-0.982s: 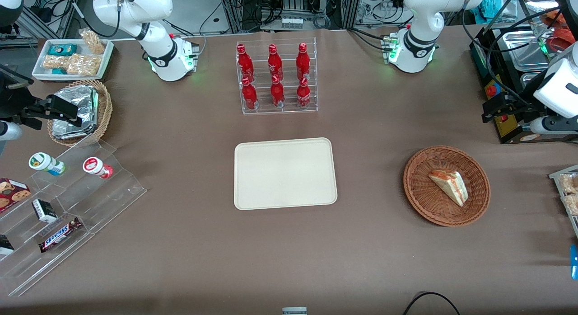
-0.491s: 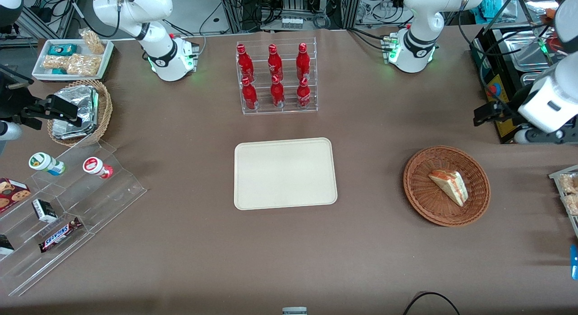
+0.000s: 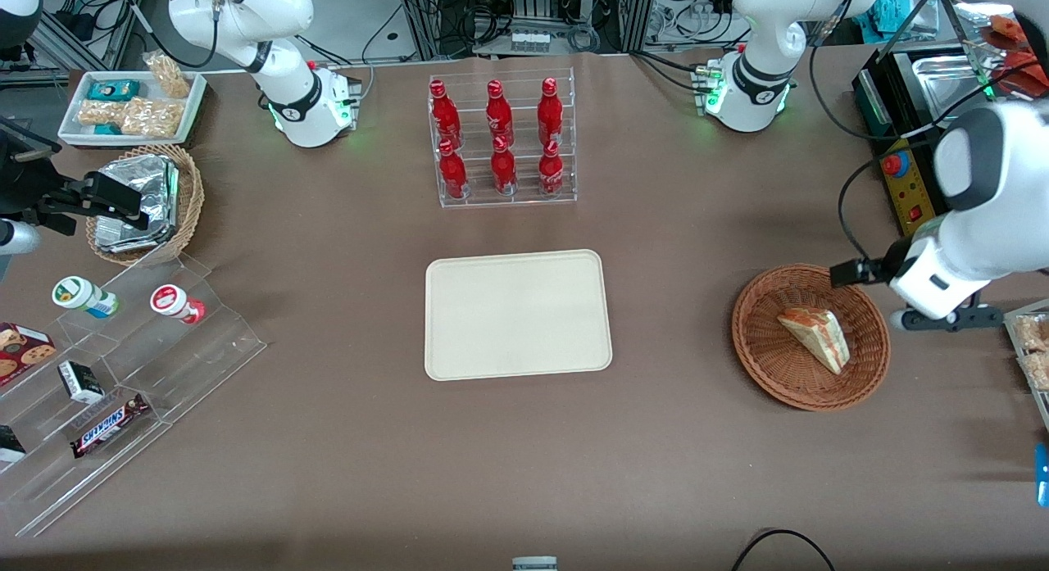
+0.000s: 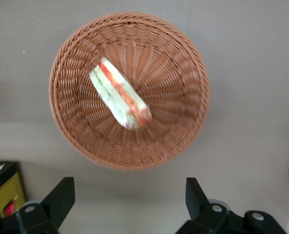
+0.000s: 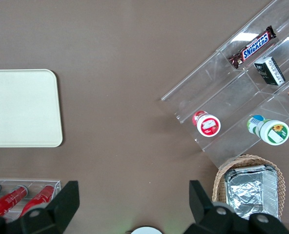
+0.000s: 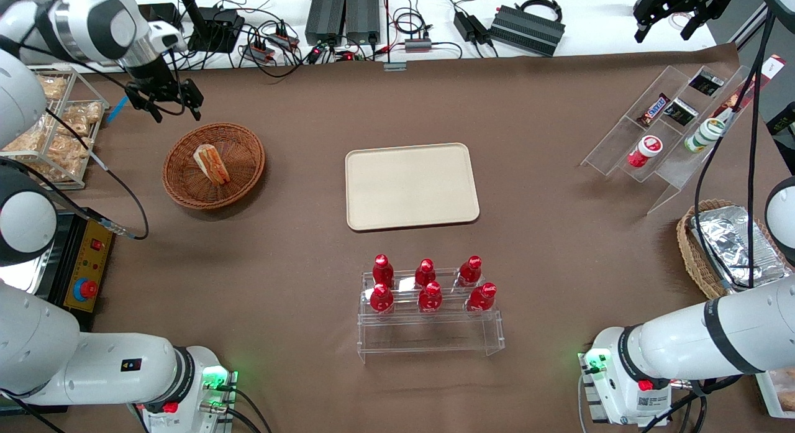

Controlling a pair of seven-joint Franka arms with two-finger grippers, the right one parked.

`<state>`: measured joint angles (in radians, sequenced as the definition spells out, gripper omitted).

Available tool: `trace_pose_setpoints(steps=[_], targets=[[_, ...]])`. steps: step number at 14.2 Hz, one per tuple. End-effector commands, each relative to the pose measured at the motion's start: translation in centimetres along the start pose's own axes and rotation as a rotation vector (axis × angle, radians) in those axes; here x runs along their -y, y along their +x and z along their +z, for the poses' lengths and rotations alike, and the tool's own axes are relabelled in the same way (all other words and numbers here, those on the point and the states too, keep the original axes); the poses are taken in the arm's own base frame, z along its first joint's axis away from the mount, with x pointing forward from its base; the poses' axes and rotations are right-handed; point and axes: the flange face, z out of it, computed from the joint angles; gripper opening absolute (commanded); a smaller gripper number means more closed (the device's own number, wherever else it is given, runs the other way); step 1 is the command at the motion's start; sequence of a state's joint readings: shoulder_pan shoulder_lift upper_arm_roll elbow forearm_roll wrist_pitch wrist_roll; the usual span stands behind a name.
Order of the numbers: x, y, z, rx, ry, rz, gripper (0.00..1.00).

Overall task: Place sandwich from basket to tray
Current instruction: 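Lower the left gripper and close it on the sandwich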

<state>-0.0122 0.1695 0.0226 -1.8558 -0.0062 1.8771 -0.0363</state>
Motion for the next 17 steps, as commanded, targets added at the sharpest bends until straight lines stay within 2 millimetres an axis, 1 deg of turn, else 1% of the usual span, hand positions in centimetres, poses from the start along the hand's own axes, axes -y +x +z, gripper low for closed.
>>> trace_pose_setpoints(steps=[1, 3, 4, 7, 11, 13, 14, 15, 16, 17], targets=[[1.0, -0.1, 4.9, -0.053, 0.000, -0.023, 1.00], [1.4, 0.1, 8.1, -0.100, -0.008, -0.041, 1.00], [2.6, 0.3, 9.0, -0.117, -0.016, -0.102, 1.00], [2.7, 1.1, 10.6, -0.121, -0.038, -0.401, 1.00], [2.2, 2.6, 13.4, -0.167, -0.079, -0.757, 1.00], [1.9, 2.7, 14.2, -0.160, -0.085, -0.853, 1.00], [1.7, 2.7, 15.0, -0.146, -0.080, -0.864, 1.00], [1.4, 2.7, 15.9, -0.129, -0.071, -0.862, 0.98], [0.9, 2.7, 16.4, -0.120, -0.067, -0.856, 0.75], [0.9, 2.6, 16.5, -0.114, -0.062, -0.850, 0.42]])
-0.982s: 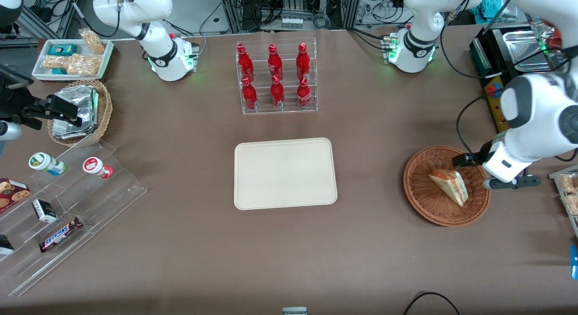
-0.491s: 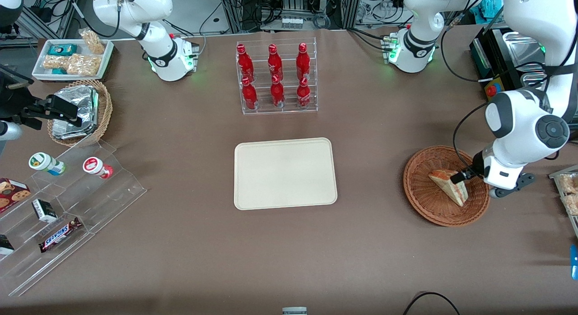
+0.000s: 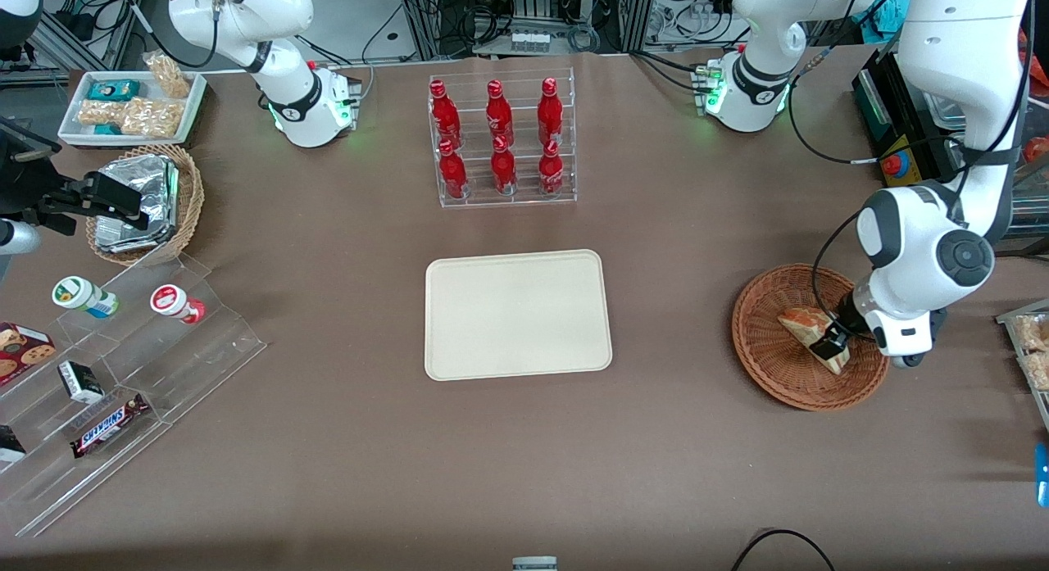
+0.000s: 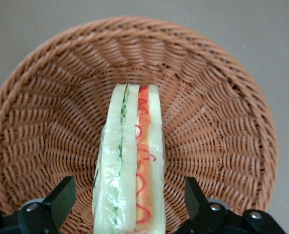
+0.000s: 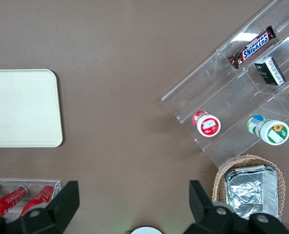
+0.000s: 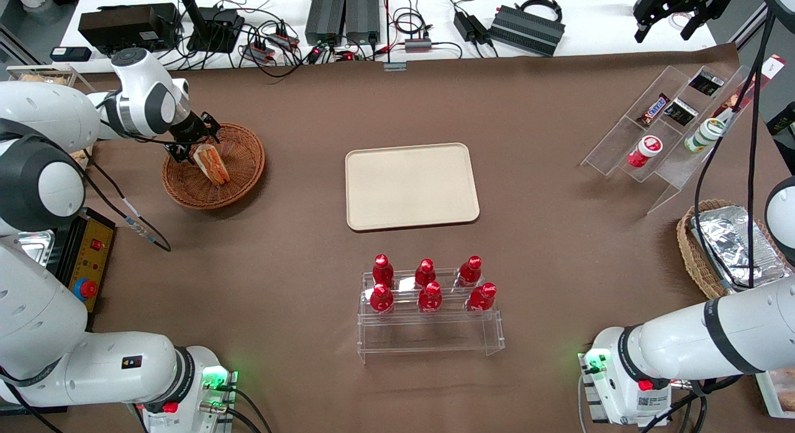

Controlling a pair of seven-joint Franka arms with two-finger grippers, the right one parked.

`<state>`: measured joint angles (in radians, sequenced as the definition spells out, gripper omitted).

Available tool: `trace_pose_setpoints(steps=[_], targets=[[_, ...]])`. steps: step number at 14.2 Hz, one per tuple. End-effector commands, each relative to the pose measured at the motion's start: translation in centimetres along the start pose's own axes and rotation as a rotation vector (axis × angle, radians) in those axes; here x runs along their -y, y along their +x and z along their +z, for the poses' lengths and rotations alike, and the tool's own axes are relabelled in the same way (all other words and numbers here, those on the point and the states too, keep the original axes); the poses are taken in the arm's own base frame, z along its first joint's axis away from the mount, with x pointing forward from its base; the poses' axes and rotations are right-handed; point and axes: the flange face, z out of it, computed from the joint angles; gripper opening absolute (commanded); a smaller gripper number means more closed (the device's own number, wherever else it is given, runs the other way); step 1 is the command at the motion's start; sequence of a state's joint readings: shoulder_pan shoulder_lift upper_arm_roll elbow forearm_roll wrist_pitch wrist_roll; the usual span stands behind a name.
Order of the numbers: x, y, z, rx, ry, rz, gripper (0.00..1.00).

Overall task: Place sandwich from basket to tray
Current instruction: 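Lower the left gripper and close it on the sandwich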

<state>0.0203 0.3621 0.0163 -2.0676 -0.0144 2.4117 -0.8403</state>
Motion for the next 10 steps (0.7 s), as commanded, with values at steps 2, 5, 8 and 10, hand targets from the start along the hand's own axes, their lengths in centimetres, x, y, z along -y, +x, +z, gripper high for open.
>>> trace_pose_setpoints(steps=[2, 5, 8, 10], targets=[[0.0, -0.8, 0.1, 0.047, 0.055, 0.015, 0.09], [-0.8, -0.9, -3.3, 0.092, 0.099, 0.096, 0.04], [-4.7, -4.2, -6.2, 0.101, 0.115, 0.271, 0.04], [-7.4, -7.3, -7.3, 0.108, 0.114, 0.529, 0.04]])
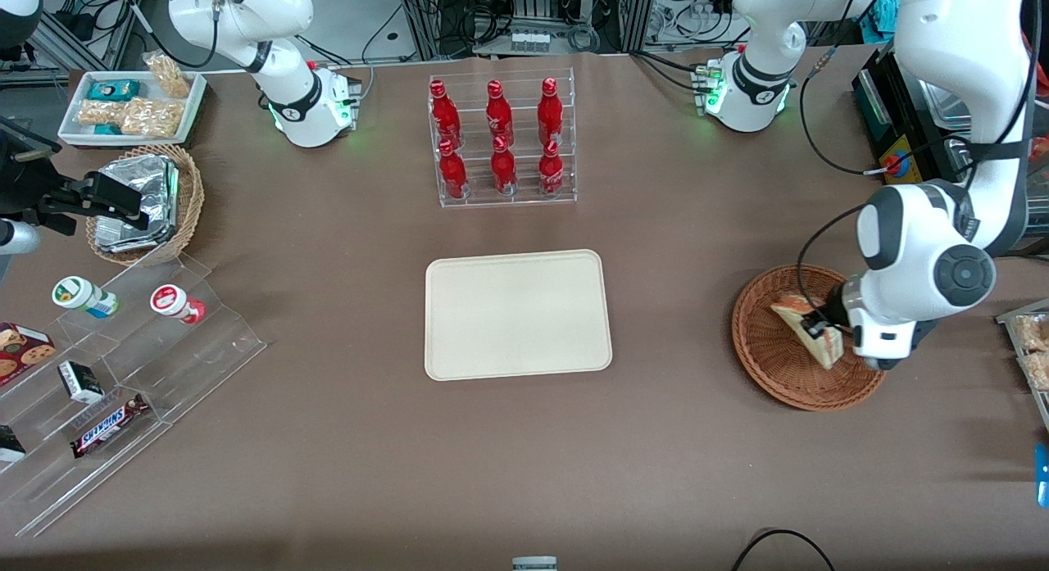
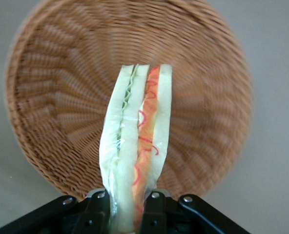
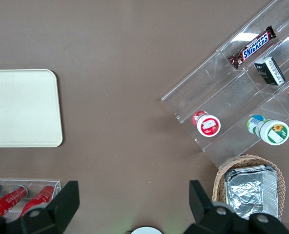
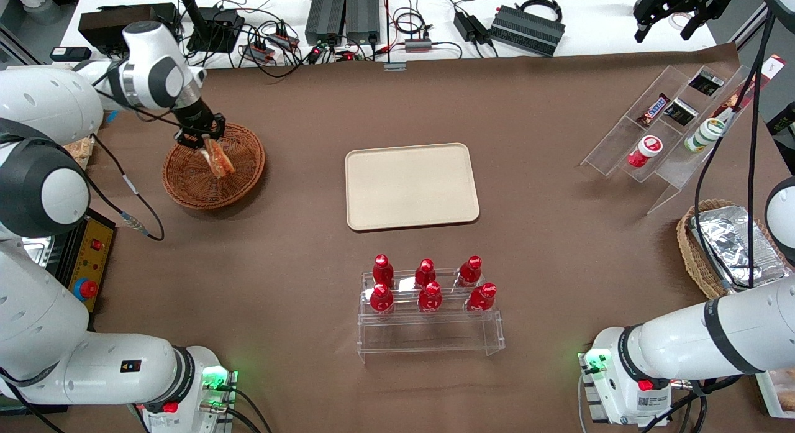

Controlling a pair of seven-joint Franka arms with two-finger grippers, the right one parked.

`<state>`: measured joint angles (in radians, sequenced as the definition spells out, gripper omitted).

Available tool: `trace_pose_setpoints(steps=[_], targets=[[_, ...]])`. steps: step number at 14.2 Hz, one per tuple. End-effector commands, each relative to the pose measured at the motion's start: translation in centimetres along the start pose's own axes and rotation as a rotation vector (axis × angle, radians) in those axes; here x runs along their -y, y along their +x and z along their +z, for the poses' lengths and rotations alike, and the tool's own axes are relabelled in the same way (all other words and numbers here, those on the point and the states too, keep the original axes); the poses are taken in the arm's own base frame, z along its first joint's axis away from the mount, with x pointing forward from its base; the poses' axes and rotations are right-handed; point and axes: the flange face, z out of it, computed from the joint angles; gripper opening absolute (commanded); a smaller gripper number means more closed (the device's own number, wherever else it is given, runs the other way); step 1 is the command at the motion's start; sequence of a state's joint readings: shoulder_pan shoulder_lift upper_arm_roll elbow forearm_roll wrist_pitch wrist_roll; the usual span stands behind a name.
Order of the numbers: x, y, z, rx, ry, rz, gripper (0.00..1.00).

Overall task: Place sandwich from basket to tray
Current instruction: 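Lift the sandwich and carry it over the cream tray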

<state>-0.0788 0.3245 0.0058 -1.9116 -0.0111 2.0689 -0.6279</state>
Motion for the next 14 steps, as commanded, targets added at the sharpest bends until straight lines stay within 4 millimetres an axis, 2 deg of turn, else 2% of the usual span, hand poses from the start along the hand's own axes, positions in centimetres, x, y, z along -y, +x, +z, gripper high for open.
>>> trace_pose_setpoints(steps=[1, 3, 4, 6, 7, 10, 12, 14], targets=[[-4.6, -3.1, -1.6, -0.011, 0.017, 0.324, 0.05], [-9.0, -6.4, -1.7, -0.021, 0.015, 0.421, 0.04], [-12.0, -8.5, -1.1, -0.025, 0.021, 0.446, 0.03], [-17.1, -12.0, -0.6, -0.046, 0.019, 0.436, 0.02], [-20.2, -14.4, -0.5, -0.049, 0.002, 0.434, 0.02], [-27.3, -20.4, 0.7, -0.039, -0.044, 0.403, 0.02], [-30.8, -23.8, 1.3, -0.055, -0.061, 0.370, 0.02], [-33.6, -27.5, 3.0, -0.074, -0.082, 0.353, 0.02]])
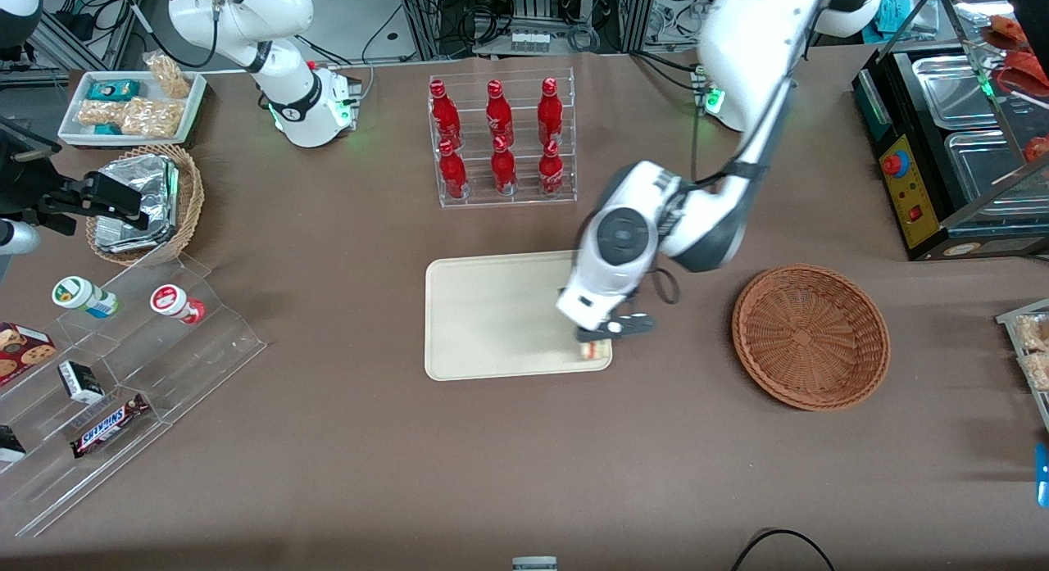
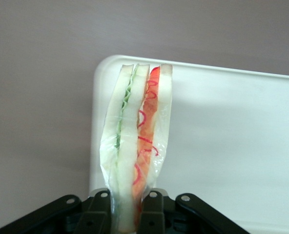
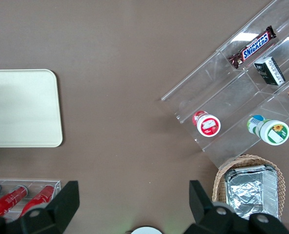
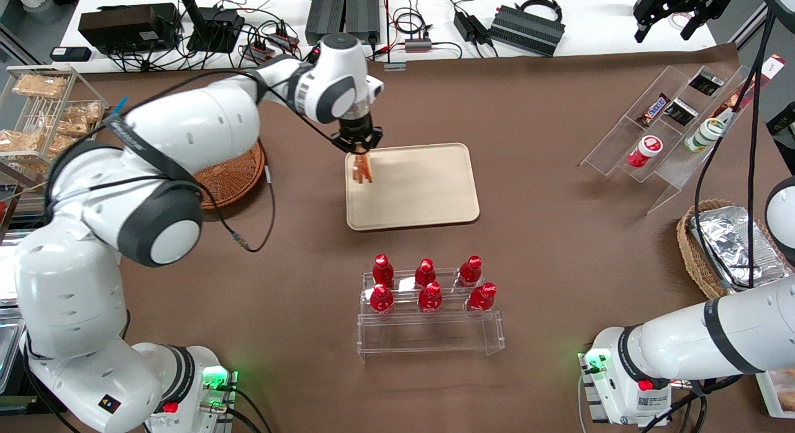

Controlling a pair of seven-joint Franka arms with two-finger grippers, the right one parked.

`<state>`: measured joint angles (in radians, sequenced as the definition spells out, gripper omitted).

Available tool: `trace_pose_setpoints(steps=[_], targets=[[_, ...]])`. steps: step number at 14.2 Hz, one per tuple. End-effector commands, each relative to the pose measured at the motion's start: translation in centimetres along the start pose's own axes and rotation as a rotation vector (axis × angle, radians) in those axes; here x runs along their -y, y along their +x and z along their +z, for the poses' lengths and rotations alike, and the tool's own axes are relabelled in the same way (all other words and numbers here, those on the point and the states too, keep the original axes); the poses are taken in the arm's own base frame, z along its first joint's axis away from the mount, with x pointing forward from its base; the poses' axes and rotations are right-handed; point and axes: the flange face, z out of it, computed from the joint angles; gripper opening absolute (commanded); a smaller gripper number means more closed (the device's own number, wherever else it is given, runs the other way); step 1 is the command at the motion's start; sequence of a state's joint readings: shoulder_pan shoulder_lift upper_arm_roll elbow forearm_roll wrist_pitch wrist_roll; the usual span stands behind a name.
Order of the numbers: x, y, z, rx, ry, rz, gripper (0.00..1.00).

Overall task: Place sandwich from basket to tray
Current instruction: 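Lift the sandwich and carry it over the cream tray, then lower the sandwich onto the tray and open the left gripper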

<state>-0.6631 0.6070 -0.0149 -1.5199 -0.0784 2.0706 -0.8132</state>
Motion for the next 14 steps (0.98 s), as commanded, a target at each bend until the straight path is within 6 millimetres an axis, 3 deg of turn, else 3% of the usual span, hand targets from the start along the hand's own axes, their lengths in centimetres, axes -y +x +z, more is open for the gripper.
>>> trace_pose_setpoints(steps=[1, 4, 8, 9, 10, 11, 14], targets=[[-5.1, -2.3, 2.3, -0.036, -0.036, -0.030, 0.02], [-8.3, -5.4, 4.9, -0.072, -0.071, -0.014, 0.02], [-9.7, -7.2, 7.2, -0.064, -0.059, 0.015, 0.06], [-9.7, -7.2, 7.2, -0.063, -0.059, 0.015, 0.19], [-9.7, -7.2, 7.1, -0.064, -0.061, 0.015, 0.49], [-9.6, -7.1, 6.8, -0.066, -0.060, 0.015, 0.99], [-9.3, -6.4, 4.5, -0.086, -0.073, 0.015, 1.00]])
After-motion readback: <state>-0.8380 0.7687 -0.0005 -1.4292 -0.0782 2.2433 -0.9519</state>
